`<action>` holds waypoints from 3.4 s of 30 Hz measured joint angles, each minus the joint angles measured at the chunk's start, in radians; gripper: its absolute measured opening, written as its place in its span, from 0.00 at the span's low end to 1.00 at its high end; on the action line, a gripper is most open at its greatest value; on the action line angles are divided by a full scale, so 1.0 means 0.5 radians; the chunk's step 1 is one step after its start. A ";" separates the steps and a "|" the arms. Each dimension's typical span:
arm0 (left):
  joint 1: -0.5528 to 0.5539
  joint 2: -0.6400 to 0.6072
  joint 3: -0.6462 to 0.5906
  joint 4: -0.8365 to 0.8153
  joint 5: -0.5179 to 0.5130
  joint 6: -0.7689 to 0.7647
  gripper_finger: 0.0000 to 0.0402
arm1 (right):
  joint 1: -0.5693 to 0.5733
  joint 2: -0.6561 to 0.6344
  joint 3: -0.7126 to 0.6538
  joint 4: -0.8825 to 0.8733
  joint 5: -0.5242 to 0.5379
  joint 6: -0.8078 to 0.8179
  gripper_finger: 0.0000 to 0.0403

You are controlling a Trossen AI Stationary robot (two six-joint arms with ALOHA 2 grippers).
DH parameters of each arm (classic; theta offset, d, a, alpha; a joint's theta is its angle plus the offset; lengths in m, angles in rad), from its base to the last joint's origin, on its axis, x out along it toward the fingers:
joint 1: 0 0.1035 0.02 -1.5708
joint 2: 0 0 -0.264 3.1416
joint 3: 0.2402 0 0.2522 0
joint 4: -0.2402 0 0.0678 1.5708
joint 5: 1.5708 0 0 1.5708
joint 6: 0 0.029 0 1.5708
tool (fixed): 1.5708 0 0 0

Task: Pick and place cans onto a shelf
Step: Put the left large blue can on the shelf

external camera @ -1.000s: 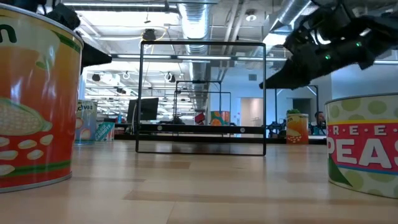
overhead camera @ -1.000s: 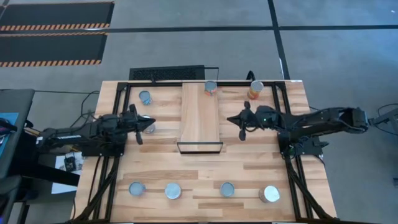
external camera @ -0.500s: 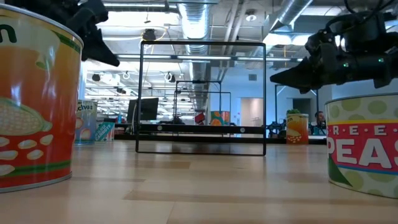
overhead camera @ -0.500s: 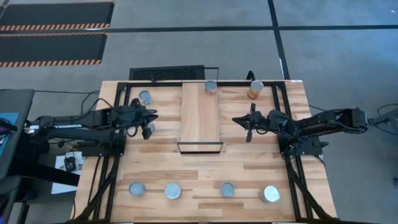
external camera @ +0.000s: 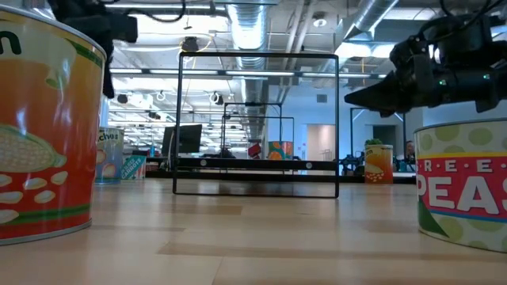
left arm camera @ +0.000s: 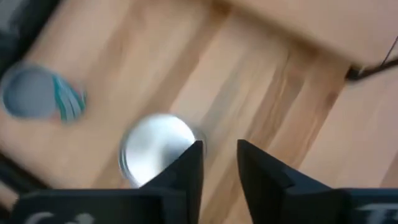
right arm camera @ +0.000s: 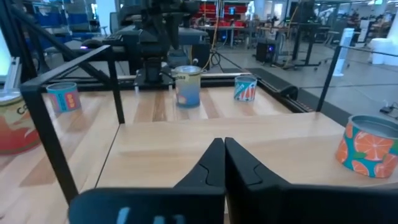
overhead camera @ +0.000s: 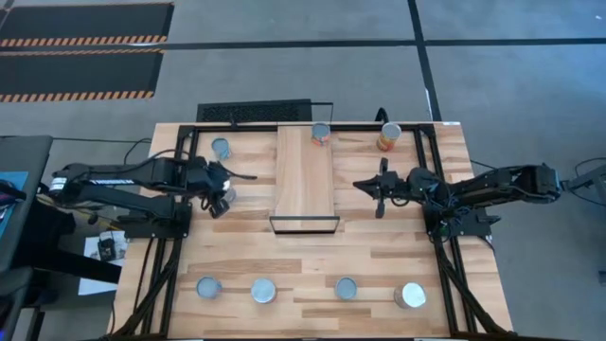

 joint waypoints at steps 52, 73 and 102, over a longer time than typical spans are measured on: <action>0.255 0.595 0.485 -0.124 -0.188 0.482 0.00 | -0.310 -0.007 0.001 0.072 -0.128 -0.143 0.03; 0.364 1.896 1.980 0.019 -0.058 1.186 0.00 | -0.211 -0.007 0.002 0.084 -0.121 -0.165 0.03; 0.397 2.499 2.514 0.214 -0.064 1.249 0.06 | -0.211 -0.007 0.002 0.056 -0.121 -0.165 0.03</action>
